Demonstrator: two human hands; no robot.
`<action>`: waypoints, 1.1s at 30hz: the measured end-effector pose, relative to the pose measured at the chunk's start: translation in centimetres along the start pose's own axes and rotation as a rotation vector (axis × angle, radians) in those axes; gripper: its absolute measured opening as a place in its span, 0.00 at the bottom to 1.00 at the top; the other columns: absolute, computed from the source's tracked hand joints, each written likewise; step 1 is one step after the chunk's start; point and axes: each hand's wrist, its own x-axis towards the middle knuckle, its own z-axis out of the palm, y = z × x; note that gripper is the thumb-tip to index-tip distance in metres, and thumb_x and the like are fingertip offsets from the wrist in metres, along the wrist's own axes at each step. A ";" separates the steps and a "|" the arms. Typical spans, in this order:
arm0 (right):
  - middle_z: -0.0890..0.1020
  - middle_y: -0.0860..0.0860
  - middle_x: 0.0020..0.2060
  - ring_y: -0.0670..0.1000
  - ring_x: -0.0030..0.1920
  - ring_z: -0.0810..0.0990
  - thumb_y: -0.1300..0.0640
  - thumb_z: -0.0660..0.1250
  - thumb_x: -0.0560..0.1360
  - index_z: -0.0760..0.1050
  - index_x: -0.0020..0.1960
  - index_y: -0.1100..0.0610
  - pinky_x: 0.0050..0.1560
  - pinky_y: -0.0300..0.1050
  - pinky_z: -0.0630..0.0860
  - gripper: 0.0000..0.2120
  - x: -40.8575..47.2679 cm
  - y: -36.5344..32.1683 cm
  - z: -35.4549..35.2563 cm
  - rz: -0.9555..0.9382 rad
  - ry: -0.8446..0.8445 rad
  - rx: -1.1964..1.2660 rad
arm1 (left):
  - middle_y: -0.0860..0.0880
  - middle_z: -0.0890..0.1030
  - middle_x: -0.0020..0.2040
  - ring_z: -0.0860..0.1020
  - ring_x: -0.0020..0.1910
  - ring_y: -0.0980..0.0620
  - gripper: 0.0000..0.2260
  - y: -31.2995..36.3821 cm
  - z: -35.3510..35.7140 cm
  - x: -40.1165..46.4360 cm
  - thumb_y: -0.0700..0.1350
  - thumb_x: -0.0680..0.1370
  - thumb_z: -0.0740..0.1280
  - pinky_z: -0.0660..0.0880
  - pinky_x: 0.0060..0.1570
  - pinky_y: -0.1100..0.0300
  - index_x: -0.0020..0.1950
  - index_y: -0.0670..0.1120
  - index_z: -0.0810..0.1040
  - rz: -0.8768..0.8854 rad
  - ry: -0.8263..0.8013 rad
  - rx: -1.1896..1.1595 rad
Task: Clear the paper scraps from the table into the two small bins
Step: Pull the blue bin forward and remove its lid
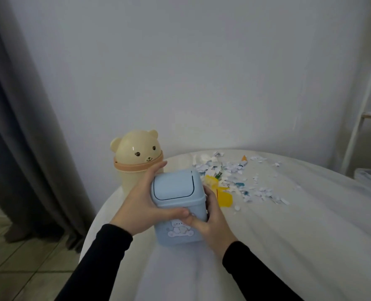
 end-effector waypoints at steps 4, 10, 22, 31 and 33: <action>0.77 0.54 0.61 0.53 0.58 0.80 0.51 0.78 0.59 0.63 0.68 0.48 0.56 0.52 0.79 0.41 -0.8 0.7 -0.4 0.019 -0.027 -0.004 | 0.52 0.78 0.55 0.79 0.51 0.62 0.44 -0.5 0.6 -0.5 0.46 0.57 0.83 0.75 0.45 0.72 0.68 0.59 0.65 0.020 -0.009 -0.050; 0.77 0.53 0.61 0.53 0.59 0.79 0.52 0.78 0.59 0.61 0.70 0.48 0.58 0.54 0.78 0.44 -1.0 1.0 -0.7 0.020 -0.046 -0.044 | 0.52 0.78 0.56 0.80 0.52 0.58 0.43 -1.7 1.1 -0.9 0.48 0.56 0.84 0.78 0.50 0.64 0.66 0.60 0.67 0.025 0.037 -0.137; 0.75 0.56 0.61 0.57 0.58 0.79 0.55 0.80 0.53 0.63 0.67 0.45 0.56 0.60 0.78 0.46 -1.1 1.2 -1.5 0.076 -0.099 -0.033 | 0.55 0.77 0.55 0.77 0.54 0.56 0.37 -3.4 -0.5 -0.8 0.53 0.60 0.81 0.75 0.52 0.60 0.63 0.53 0.67 -0.198 0.579 -0.132; 0.75 0.58 0.58 0.52 0.51 0.80 0.58 0.73 0.49 0.64 0.64 0.50 0.43 0.45 0.78 0.44 -1.0 1.0 -1.7 0.091 -0.122 0.081 | 0.52 0.75 0.55 0.75 0.53 0.53 0.36 -5.6 -0.7 -2.0 0.60 0.60 0.79 0.74 0.46 0.63 0.62 0.50 0.69 -0.270 0.536 0.124; 0.76 0.57 0.57 0.51 0.50 0.80 0.58 0.72 0.48 0.64 0.64 0.51 0.42 0.44 0.77 0.44 -1.0 1.0 -1.7 0.091 -0.120 0.084 | 0.50 0.74 0.56 0.75 0.54 0.51 0.37 -6.2 -1.0 -2.3 0.60 0.59 0.79 0.75 0.52 0.56 0.62 0.50 0.69 -0.301 0.522 0.184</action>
